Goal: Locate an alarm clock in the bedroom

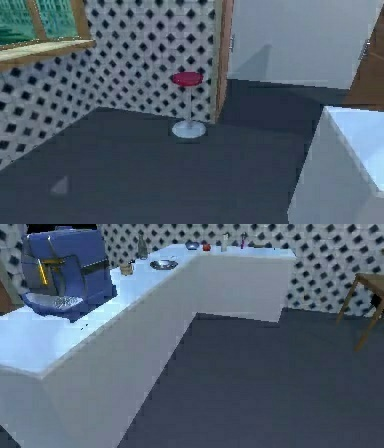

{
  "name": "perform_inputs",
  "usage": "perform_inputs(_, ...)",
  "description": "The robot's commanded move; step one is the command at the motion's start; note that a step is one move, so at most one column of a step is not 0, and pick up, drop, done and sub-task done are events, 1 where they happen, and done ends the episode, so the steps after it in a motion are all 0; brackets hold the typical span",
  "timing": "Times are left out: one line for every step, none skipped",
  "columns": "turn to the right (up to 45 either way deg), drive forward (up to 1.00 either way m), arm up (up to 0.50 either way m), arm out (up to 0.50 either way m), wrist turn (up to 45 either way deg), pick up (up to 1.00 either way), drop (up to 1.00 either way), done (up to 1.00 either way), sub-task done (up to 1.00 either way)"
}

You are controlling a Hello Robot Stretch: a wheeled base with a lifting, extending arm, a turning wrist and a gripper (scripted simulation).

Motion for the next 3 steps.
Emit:
perform_inputs(-3.0,0.00,0.00,0.00,0.0,0.00,0.00,0.00,0.00)
perform_inputs(0.0,0.45,0.00,0.00,0.0,0.00,0.00,0.00,0.00)
perform_inputs(18.0,0.00,0.00,0.00,0.0,0.00,0.00,0.00,0.00)
